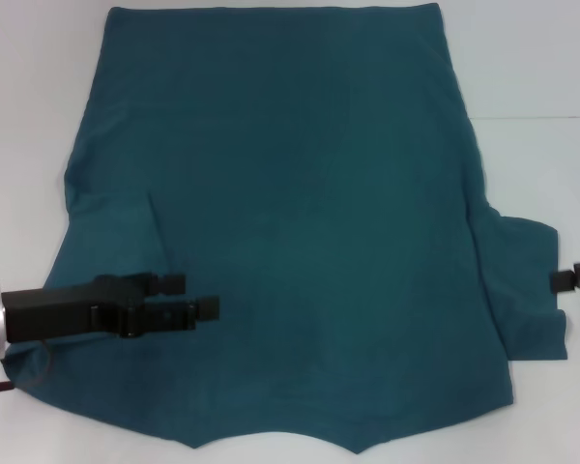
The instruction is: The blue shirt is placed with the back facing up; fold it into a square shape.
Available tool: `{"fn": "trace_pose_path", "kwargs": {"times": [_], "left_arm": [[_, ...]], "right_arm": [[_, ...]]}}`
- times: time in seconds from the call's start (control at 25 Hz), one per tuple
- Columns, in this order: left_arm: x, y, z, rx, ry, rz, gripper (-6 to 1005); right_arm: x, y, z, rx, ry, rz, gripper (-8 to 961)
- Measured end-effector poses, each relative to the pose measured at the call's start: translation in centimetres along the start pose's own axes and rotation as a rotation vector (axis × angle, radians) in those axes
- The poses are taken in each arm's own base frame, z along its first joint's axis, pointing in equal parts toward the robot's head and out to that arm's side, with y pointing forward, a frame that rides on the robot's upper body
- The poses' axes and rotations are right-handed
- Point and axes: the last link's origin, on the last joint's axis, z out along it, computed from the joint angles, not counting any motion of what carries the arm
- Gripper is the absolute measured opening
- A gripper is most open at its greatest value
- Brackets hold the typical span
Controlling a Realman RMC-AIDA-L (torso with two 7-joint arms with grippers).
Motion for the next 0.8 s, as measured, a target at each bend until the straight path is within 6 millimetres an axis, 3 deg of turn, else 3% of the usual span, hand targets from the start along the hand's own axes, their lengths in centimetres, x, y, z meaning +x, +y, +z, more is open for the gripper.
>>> {"fn": "trace_pose_path", "kwargs": {"times": [0.36, 0.8], "left_arm": [[0.1, -0.1, 0.2, 0.006, 0.007, -0.001, 947], [0.1, -0.2, 0.4, 0.016, 0.007, 0.0, 948]], "right_arm": [[0.1, -0.5, 0.6, -0.108, -0.208, 0.017, 915], [0.7, -1.6, -0.7, -0.005, -0.065, 0.083, 916]]}}
